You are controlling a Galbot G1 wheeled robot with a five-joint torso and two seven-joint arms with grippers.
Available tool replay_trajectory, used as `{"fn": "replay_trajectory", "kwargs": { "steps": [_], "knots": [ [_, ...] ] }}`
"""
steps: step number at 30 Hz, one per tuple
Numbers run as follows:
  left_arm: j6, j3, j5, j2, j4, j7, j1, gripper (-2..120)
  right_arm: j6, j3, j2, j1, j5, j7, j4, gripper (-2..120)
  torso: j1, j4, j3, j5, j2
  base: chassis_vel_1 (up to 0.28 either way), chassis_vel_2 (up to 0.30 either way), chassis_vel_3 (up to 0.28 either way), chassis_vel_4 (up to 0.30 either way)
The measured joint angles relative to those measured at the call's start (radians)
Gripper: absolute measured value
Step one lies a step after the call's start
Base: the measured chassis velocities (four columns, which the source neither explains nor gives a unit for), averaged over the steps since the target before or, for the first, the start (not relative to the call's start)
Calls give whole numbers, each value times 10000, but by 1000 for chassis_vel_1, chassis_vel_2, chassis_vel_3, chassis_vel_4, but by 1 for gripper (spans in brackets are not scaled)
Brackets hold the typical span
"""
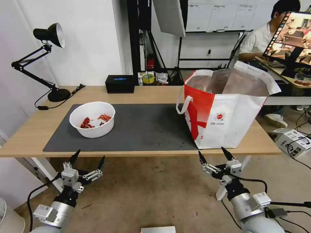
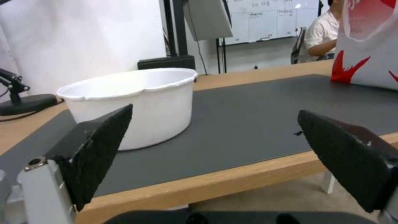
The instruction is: Pick up the trash from the table and place it into the takeout bag.
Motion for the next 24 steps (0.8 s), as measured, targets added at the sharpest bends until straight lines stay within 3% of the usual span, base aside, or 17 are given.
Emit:
{"fn": "replay_trajectory", "kwargs": {
  "steps": [24],
  "knots": [
    [35, -180, -322, 117, 156, 66, -136, 100, 96, -341, 193, 109, -47, -110, -388, 100, 0, 3, 0, -5, 0, 0, 0, 0, 0]
  ]
}}
